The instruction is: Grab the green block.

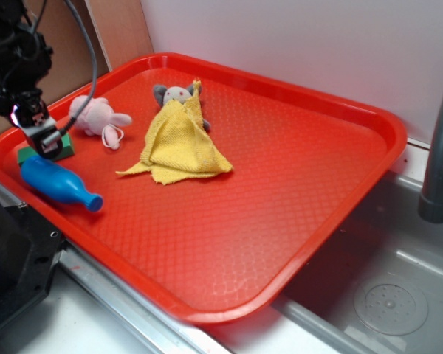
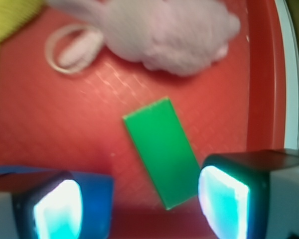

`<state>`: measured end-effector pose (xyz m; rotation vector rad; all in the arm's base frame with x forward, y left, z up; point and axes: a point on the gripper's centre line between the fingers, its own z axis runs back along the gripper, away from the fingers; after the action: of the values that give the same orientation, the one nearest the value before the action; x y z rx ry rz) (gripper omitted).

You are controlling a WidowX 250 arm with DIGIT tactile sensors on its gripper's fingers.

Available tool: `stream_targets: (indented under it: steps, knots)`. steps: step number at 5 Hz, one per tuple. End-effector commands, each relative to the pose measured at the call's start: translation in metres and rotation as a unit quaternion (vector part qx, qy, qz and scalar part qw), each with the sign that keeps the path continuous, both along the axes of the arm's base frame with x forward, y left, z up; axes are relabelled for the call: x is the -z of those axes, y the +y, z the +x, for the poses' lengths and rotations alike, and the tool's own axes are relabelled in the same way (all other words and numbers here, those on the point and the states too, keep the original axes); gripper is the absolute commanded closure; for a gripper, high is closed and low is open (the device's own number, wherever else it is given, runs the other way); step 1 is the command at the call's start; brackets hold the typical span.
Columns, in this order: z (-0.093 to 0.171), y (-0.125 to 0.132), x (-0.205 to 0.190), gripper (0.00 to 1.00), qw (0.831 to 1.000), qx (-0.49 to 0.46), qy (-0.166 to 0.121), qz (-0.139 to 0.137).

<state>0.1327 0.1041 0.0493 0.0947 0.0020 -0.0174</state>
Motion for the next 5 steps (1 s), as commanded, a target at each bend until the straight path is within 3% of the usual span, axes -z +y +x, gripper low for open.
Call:
stream_targets:
  steps: [1,2,3,4,5]
  knots:
    - [0.011,0.020,0.015,0.00,0.999,-0.017,0.011,0.030]
    - [0.017,0.024,0.019,0.00,0.999,-0.015,0.012,0.030]
    - [0.020,0.023,0.026,0.89,1.000,0.001,0.011,0.026]
    - [0.024,0.024,0.029,1.00,1.000,0.006,0.009,0.020]
    - [0.032,0.022,0.033,1.00,0.999,0.006,0.011,0.040]
